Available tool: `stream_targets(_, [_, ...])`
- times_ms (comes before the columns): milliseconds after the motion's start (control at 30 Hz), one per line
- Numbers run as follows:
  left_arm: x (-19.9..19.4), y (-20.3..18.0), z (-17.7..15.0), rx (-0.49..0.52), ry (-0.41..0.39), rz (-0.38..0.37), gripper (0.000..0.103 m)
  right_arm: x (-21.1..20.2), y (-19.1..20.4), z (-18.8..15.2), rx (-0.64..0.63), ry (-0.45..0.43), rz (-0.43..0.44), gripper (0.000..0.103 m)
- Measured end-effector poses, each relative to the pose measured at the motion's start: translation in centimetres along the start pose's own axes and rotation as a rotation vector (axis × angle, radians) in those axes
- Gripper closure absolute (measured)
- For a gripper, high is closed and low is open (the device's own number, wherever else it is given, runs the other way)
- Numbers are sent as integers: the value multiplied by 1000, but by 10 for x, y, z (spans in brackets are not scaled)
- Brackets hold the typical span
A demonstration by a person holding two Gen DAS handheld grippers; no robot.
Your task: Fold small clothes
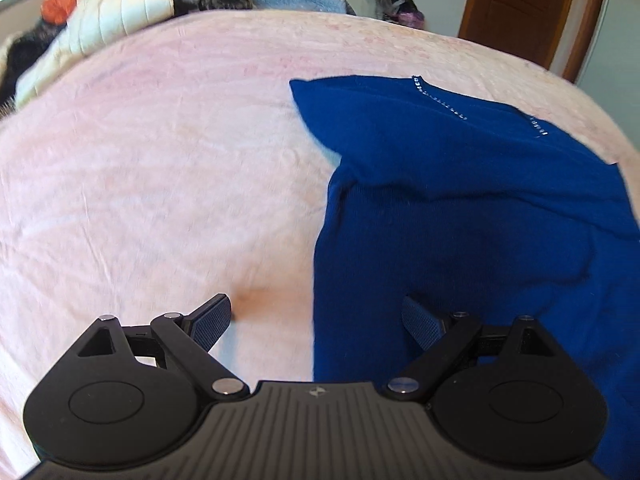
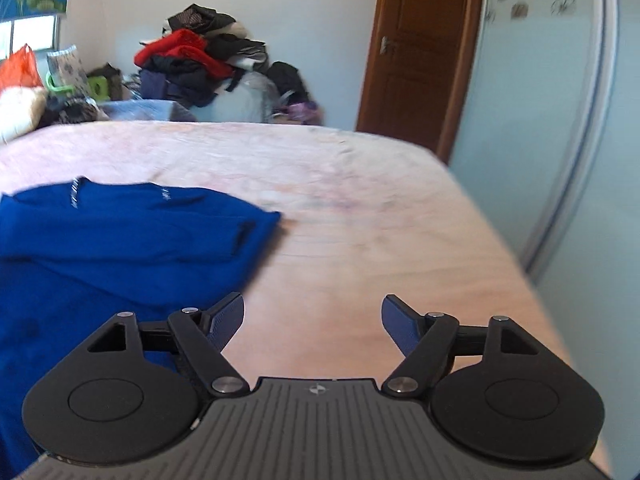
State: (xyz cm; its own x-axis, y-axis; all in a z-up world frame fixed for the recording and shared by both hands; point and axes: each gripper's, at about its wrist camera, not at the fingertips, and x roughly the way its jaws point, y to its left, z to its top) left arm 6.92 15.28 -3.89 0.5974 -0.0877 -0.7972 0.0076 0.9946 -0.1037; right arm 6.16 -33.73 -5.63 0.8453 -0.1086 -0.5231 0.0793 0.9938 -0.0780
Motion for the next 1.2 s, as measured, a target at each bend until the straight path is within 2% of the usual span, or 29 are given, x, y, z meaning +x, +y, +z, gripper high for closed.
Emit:
stream_targets(67, [-4, 13, -8, -31, 15, -68, 10, -5, -16, -9, 98, 64, 175, 21])
stream_targets(100, [-6, 18, -14, -41, 9, -94, 10, -6, -20, -17, 161, 95, 295, 21])
stream_targets(167, [-11, 19, -22, -25, -8, -110, 10, 1, -18, -36, 244, 161, 466, 20])
stream_targets(267, [-15, 13, -30, 28, -4, -128, 7, 16, -7, -60, 304, 256, 550, 20])
stream_targets(367, [-16, 5, -37, 62, -5, -142, 3, 10, 6, -68, 281, 242, 613, 20])
stream_targets(433, [-16, -2, -39, 83, -12, -138, 4, 12, 12, -67, 297, 256, 712, 24])
stream_targets(467, [-15, -5, -39, 85, -14, -142, 4, 15, 18, -66, 301, 265, 744, 29])
stream_targets(533, [-15, -12, -38, 84, -15, -175, 7, 21, 30, -63, 289, 250, 742, 35])
stream_targets(567, [-15, -16, -37, 87, -18, -181, 10, 25, 33, -60, 300, 243, 734, 42])
stream_targets(600, [-15, -22, -36, 105, -25, -184, 29, 28, 36, -57, 318, 242, 719, 55])
stream_targets(633, [-16, -28, -35, 126, -32, -171, 52, 33, 37, -56, 331, 245, 704, 62])
stream_targets(667, [-15, -32, -34, 140, -33, -155, 64, 37, 38, -55, 341, 246, 692, 74])
stream_targets(700, [-13, -35, -32, 146, -33, -146, 82, 41, 37, -55, 347, 246, 682, 83])
stream_targets(733, [-12, -36, -30, 139, -33, -146, 95, 43, 38, -55, 350, 243, 674, 86])
stream_targets(867, [-10, -45, -20, 145, -58, -146, 96, 44, 42, -49, 328, 205, 637, 91])
stream_targets(1133, [-1, -73, 16, 217, -190, -21, 96, 61, 49, -4, 206, 95, 488, 93])
stream_targets(1200, [9, -75, 23, 220, -168, 2, 95, 72, 53, 4, 167, 85, 438, 93])
